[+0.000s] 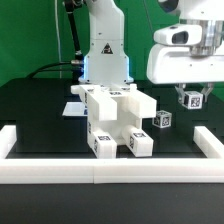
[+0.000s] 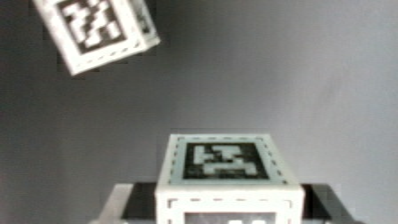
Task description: Assemble chair
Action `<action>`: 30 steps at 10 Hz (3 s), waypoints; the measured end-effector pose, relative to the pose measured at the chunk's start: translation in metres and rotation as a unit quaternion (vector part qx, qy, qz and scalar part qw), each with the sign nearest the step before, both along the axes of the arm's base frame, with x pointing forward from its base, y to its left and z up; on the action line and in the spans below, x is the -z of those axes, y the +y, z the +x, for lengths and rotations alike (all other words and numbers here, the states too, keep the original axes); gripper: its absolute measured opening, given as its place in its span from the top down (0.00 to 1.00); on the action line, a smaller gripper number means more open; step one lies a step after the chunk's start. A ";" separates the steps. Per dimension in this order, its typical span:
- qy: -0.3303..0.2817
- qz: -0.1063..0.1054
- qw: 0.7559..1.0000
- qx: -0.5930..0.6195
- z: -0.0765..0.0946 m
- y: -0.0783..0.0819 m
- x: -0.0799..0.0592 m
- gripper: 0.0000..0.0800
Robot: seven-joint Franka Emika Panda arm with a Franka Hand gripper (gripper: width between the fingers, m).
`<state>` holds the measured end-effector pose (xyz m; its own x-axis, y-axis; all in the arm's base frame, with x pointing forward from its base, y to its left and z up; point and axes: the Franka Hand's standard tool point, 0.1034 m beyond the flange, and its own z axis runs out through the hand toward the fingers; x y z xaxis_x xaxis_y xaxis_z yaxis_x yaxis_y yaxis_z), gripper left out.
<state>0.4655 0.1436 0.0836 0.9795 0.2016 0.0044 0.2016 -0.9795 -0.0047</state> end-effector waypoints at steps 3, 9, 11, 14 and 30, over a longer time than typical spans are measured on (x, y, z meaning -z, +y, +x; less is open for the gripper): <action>-0.007 -0.006 1.000 -0.010 0.006 0.001 -0.003 0.65; 0.009 -0.022 0.990 -0.141 0.032 -0.057 -0.046 0.65; 0.006 -0.023 0.990 -0.141 0.039 -0.061 -0.050 0.65; 0.008 -0.024 0.990 -0.141 0.038 -0.063 -0.049 0.65; 0.009 -0.024 0.975 -0.221 0.046 -0.125 -0.052 0.65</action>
Offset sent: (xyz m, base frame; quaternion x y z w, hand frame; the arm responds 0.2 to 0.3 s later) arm 0.0000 0.0000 0.0000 0.0000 0.0000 0.0000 1.0000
